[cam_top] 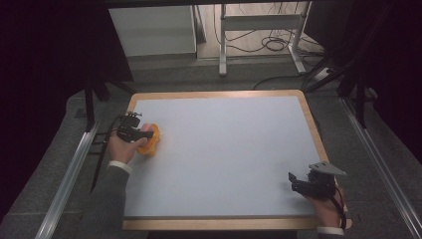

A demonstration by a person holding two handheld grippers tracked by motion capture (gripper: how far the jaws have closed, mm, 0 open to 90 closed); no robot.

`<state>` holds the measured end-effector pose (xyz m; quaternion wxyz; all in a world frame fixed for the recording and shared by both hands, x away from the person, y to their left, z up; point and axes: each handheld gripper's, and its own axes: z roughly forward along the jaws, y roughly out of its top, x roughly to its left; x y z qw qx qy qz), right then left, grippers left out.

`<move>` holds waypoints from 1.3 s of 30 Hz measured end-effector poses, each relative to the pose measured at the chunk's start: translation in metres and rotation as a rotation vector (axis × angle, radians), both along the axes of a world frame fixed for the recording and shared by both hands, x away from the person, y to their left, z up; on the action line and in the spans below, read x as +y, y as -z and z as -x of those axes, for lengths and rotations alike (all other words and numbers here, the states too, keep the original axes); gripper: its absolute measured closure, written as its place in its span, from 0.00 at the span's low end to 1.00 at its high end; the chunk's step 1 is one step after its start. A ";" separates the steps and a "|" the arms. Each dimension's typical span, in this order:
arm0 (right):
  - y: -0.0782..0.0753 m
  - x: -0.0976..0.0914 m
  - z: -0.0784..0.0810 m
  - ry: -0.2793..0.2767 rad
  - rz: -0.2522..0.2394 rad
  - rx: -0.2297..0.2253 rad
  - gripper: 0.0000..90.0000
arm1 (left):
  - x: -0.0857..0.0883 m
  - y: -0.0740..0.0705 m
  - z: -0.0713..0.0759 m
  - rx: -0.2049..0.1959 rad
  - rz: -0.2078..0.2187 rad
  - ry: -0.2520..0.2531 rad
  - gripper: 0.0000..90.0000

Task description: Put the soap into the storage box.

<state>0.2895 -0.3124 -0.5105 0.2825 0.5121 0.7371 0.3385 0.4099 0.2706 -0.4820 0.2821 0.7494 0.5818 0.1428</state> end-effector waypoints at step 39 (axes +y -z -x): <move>0.000 0.004 0.000 -0.014 0.005 0.001 0.14 | -0.021 -0.027 0.074 -0.216 0.089 0.204 0.26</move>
